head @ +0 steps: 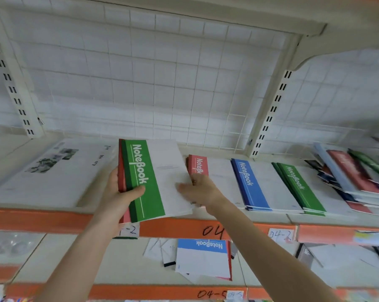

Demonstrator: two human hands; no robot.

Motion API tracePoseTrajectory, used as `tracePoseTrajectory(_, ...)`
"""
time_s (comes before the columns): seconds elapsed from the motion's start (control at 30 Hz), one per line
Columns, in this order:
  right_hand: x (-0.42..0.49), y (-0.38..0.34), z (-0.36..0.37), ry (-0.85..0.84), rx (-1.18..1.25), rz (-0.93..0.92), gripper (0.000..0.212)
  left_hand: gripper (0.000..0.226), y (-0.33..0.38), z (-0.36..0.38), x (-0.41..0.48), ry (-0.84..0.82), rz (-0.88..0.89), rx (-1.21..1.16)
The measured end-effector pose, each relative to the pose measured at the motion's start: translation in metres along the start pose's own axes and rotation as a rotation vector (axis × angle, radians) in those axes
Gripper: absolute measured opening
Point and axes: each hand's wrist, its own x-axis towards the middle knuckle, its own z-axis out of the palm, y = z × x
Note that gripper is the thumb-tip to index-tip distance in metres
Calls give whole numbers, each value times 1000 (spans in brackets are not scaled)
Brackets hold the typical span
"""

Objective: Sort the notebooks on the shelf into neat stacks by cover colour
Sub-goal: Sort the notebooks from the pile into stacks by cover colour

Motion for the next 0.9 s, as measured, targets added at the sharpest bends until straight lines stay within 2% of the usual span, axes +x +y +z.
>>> tracePoseTrajectory(0.17, -11, 33, -58, 221, 62, 92, 4, 69, -4, 62, 0, -105, -78, -19)
tracePoseTrajectory(0.3, -25, 69, -107, 389, 124, 137, 10, 59, -13, 109, 7, -229, -100, 17)
tracePoseTrajectory(0.4, -38, 92, -145, 521, 148, 156, 13, 60, -17, 143, 9, -292, -89, 57)
tracePoseTrajectory(0.53, -56, 119, -200, 680, 184, 193, 16, 64, -18, 180, 9, -323, -86, 68)
tracePoseTrajectory(0.6, -65, 131, -223, 734, 160, 208, 25, 63, -19, 193, 10, -335, -77, 92)
tracePoseTrajectory(0.7, -72, 146, -248, 756, 9, 249, 29, 64, -20, 208, 11, -349, -64, 115)
tracePoseTrajectory(0.8, -73, 154, -254, 737, -257, 386, 11, 65, -22, 217, 12, -346, -52, 131)
tracePoseTrajectory(0.83, -73, 155, -252, 741, -393, 425, 12, 64, -22, 218, 12, -342, -50, 133)
tracePoseTrajectory(0.9, -73, 159, -247, 746, -664, 447, 30, 63, -23, 219, 13, -331, -51, 135)
